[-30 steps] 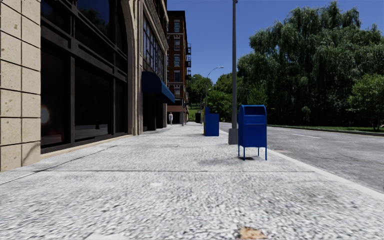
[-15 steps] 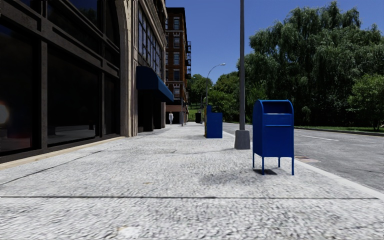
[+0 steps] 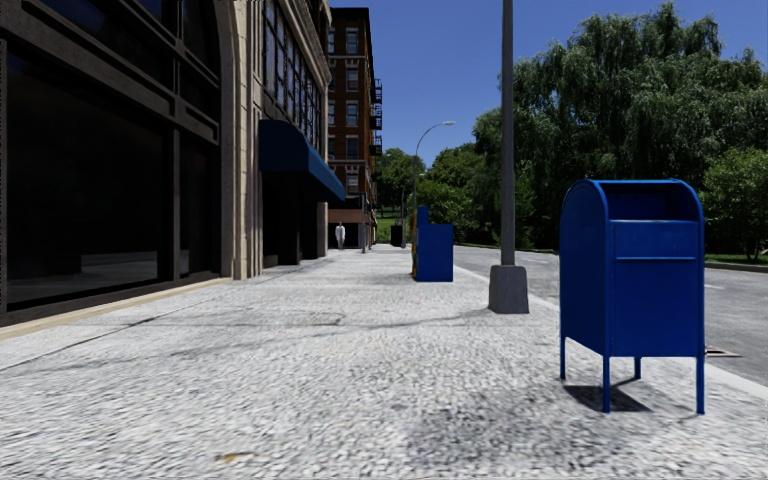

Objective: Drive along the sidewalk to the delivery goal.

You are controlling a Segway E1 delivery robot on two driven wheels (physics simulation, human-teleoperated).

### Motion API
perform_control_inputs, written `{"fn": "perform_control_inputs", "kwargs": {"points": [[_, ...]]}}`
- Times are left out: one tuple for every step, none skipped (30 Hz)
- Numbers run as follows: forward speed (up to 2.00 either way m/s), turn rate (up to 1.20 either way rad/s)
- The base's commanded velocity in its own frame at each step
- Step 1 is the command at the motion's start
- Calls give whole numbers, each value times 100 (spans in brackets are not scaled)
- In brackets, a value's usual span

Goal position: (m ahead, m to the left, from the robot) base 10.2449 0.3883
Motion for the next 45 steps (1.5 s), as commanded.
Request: {"fn": "perform_control_inputs", "kwargs": {"points": [[200,0],[200,0],[200,0],[200,0],[200,0],[200,0],[200,0],[200,0],[200,0],[200,0],[200,0],[200,0],[200,0],[200,0],[200,0],[200,0],[200,0],[200,0],[200,0],[200,0],[200,0],[200,0],[200,0],[200,0],[200,0],[200,0],[200,0],[200,0],[200,0],[200,0],[200,0],[200,0],[200,0],[200,0],[200,0],[200,0],[200,0],[200,0],[200,0],[200,0],[200,0],[200,0],[200,0],[200,0],[200,0]]}}
